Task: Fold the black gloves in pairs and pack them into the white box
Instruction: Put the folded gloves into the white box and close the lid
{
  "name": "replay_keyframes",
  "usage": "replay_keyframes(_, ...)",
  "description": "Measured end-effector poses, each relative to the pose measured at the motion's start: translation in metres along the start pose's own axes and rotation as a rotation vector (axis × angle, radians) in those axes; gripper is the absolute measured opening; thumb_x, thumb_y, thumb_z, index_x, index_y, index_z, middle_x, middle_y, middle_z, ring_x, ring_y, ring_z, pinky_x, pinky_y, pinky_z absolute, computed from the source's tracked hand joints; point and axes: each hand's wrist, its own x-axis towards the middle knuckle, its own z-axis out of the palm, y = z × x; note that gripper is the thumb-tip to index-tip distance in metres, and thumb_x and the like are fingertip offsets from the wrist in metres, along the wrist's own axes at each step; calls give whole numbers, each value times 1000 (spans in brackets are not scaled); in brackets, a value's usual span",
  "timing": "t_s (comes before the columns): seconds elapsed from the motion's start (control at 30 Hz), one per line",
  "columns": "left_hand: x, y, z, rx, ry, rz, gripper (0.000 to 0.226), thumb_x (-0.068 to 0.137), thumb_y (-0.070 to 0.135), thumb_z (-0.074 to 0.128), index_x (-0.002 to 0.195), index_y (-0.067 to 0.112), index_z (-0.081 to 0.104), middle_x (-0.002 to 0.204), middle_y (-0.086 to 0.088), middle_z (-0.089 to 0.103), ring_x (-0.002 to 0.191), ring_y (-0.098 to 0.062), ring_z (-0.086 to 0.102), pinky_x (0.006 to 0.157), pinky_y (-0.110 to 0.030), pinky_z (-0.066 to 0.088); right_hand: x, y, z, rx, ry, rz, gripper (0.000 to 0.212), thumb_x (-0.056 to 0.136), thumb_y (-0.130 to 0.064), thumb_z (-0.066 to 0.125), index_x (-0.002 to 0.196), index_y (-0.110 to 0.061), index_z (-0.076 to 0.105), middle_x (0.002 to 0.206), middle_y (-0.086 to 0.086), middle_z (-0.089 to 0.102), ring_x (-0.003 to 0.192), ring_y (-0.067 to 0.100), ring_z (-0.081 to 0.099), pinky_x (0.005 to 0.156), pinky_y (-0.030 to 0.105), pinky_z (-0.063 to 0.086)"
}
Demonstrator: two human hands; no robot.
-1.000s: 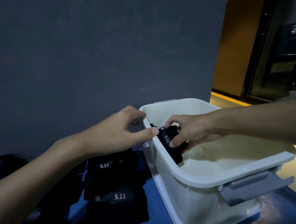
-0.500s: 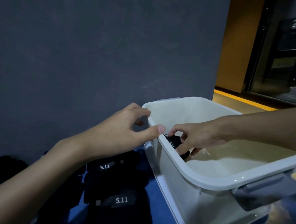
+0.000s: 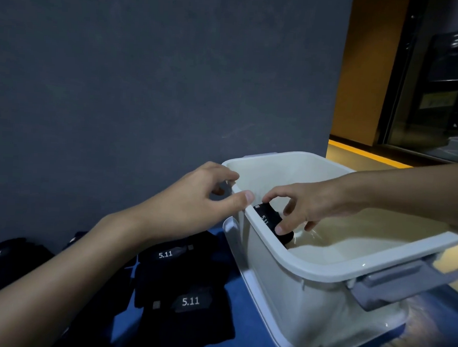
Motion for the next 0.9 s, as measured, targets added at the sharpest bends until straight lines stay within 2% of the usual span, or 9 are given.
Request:
replay_keyframes(0.1, -2, 2, 0, 8, 8, 9, 66, 84, 63, 56, 137, 23, 54, 134, 18, 50, 120, 1, 54, 104, -27, 45, -8, -2, 0, -10, 25, -8, 72, 79, -30, 79, 136, -44, 38, 119, -2, 51, 117, 20, 52, 89, 30, 52)
replay_keyframes(0.2, -9, 6, -4, 26, 34, 34, 50, 91, 51, 57, 133, 25, 57, 128, 18, 53, 118, 2, 54, 95, -23, 47, -21, -11, -2, -29, 79, -39, 69, 79, -34, 79, 136, -42, 40, 129, 1, 47, 116, 17, 53, 89, 27, 50)
replay_keyframes(0.27, -19, 10, -12, 38, 70, 41, 42, 91, 49, 55, 128, 30, 59, 124, 21, 56, 116, 5, 55, 91, -20, 45, -34, -21, -5, -22, 131, -93, 63, 80, -34, 78, 134, -38, 44, 130, 0, 48, 113, 13, 55, 90, 27, 48)
replay_keyframes(0.37, -44, 13, -28, 51, 141, 33, 28, 93, 46, 57, 118, 37, 64, 114, 25, 63, 113, 9, 56, 97, -24, 46, -55, -43, -5, 9, 207, -203, 51, 82, -34, 75, 128, -31, 53, 122, -4, 58, 110, 9, 58, 91, 28, 50)
replay_keyframes(0.47, -80, 11, -43, 53, 197, 8, 27, 88, 56, 56, 110, 43, 66, 107, 28, 65, 104, 10, 60, 91, -25, 49, -75, -67, 4, 30, 267, -326, 33, 84, -31, 73, 115, -28, 63, 111, -7, 66, 104, 7, 61, 87, 27, 49)
replay_keyframes(0.6, -140, 5, -54, 97, 236, -46, 22, 90, 43, 58, 109, 40, 67, 105, 29, 66, 94, 16, 59, 80, -16, 45, -104, -106, 35, 106, 333, -547, 22, 85, -23, 71, 107, -21, 69, 109, 6, 71, 94, 12, 64, 87, 31, 47)
replay_keyframes(0.73, -198, -5, -55, 166, 274, -92, 17, 90, 35, 61, 105, 38, 68, 101, 33, 65, 97, 13, 59, 83, -8, 43, -126, -139, 92, 193, 260, -733, 16, 85, -17, 70, 101, -16, 71, 105, 11, 72, 106, 26, 65, 99, 40, 48)
replay_keyframes(0.8, -226, -13, -53, 183, 304, -116, 18, 90, 34, 62, 107, 37, 68, 107, 31, 65, 105, 12, 58, 90, -11, 43, -124, -146, 126, 193, 193, -768, 14, 86, -15, 70, 100, -14, 70, 102, 12, 73, 97, 24, 69, 95, 43, 50)
replay_keyframes(0.9, -264, -23, -51, 196, 356, -138, 17, 92, 37, 64, 108, 35, 69, 115, 28, 62, 116, 6, 55, 97, -14, 40, -112, -149, 174, 193, 130, -781, 13, 87, -15, 69, 100, -14, 69, 98, 13, 71, 83, 13, 63, 87, 46, 52)
